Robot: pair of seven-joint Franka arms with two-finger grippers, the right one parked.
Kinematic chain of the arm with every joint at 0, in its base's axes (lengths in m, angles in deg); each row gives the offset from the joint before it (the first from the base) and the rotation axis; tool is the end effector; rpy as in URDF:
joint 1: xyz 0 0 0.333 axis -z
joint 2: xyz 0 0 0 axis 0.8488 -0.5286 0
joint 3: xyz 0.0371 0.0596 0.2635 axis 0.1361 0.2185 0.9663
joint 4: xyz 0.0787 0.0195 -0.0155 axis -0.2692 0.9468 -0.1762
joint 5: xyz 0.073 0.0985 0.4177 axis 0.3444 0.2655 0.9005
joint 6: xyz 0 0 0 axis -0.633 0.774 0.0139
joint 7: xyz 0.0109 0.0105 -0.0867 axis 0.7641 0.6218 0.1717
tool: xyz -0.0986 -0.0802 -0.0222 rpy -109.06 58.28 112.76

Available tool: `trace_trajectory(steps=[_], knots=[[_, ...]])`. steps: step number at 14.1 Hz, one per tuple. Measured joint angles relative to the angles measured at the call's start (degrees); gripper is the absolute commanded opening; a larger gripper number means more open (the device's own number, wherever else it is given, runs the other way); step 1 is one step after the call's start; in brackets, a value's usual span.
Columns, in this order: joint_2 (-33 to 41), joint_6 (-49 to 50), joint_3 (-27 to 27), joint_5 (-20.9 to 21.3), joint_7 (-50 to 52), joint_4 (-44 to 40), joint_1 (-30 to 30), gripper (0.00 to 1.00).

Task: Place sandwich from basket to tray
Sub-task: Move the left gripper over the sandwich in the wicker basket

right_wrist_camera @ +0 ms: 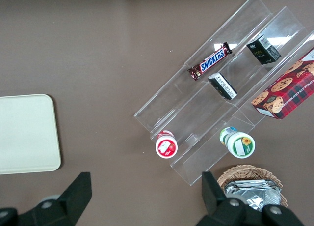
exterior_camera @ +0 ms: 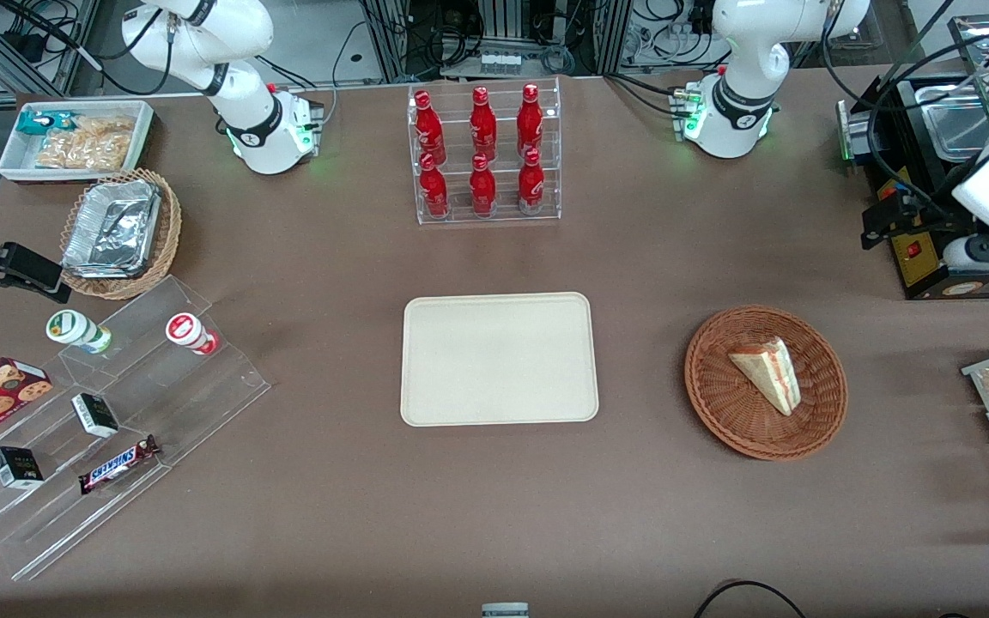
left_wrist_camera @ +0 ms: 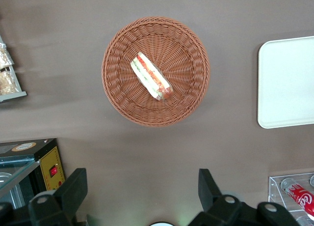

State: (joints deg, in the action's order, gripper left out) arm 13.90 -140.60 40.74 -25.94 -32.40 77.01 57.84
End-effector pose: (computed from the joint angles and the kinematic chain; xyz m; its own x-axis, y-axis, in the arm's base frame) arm 0.5930 -0.0231 0.5446 0.9928 -0.0895 -0.0799 -0.0891 -0.9960 0.0084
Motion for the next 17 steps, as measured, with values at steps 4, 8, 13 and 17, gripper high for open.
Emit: trace_trajectory(steps=[4,8,13,17], knots=[[-2.0,2.5,-0.1,-0.1,-0.3,-0.1,0.0,1.00],[-4.1,-1.6,-0.1,-0.1,-0.6,5.8,0.0,1.00],[-5.2,-16.3,-0.2,-0.1,-0.7,17.8,0.4,1.00],[-5.8,-32.0,-0.2,-0.1,6.3,28.9,0.9,1.00]])
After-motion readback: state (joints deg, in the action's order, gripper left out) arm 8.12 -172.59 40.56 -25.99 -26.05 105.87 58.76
